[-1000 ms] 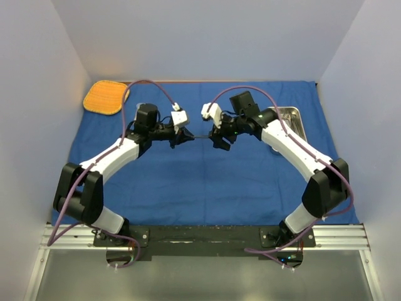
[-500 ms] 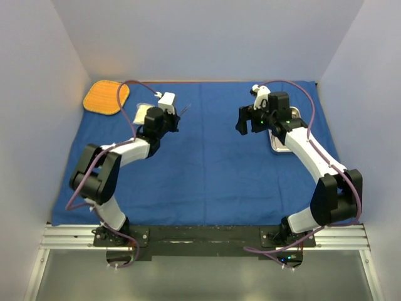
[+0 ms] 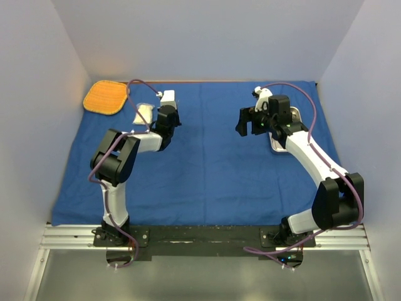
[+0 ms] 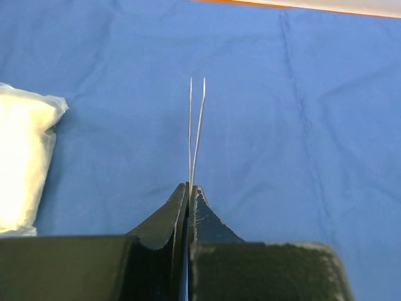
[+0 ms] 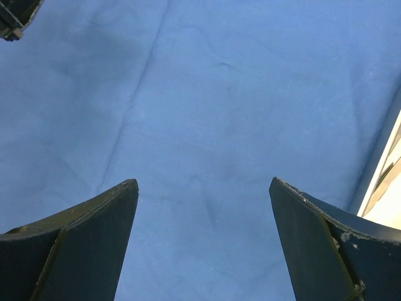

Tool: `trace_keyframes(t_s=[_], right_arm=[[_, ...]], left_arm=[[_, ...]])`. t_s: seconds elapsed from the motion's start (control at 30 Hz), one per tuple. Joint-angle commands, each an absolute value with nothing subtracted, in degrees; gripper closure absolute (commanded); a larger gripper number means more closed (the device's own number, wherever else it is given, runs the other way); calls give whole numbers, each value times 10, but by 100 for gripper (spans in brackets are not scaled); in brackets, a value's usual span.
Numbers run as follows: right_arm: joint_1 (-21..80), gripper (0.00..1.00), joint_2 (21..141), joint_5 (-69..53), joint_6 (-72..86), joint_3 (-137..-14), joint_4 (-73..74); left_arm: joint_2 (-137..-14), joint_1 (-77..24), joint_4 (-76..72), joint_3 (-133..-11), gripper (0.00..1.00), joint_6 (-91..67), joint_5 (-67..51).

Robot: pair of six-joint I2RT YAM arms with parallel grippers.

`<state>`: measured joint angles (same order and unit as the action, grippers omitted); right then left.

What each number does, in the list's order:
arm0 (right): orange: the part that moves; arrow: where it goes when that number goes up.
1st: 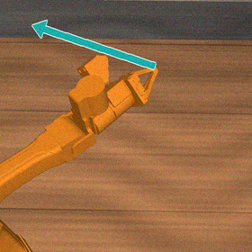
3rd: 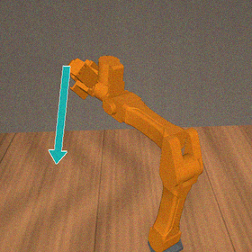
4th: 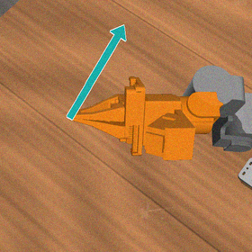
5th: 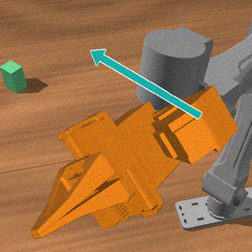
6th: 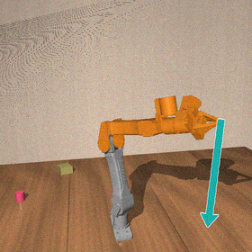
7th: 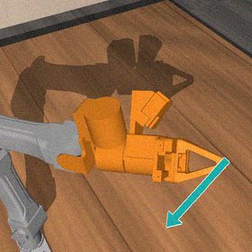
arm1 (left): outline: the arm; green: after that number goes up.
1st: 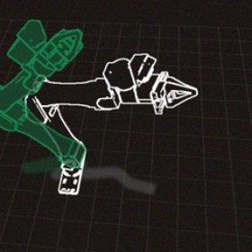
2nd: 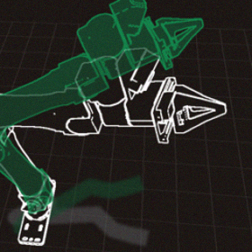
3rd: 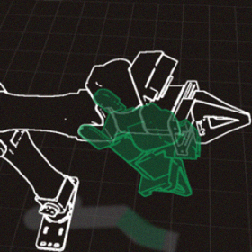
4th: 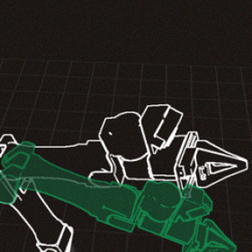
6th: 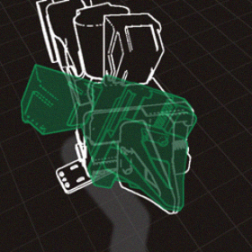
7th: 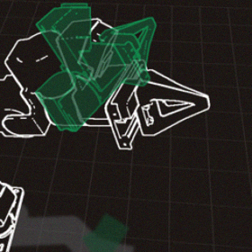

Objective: Open and lay out the surgical kit
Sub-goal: Place the medical item in the surgical kit.

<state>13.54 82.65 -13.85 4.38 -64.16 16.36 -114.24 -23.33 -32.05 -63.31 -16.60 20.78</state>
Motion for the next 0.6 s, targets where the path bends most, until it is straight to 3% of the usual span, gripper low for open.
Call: trace_keyframes(t_s=[0.0, 0.3, 0.57], right_arm=[[137, 9, 809, -127, 44, -638, 140], [137, 9, 808, -128, 42, -632, 136], [136, 9, 805, -126, 39, -628, 134]], left_arm=[[-1165, -237, -325, -674, 100, -196, 232], [-1187, -237, -270, -693, 100, -208, 207], [-1193, -237, -244, -695, 85, -211, 194]])
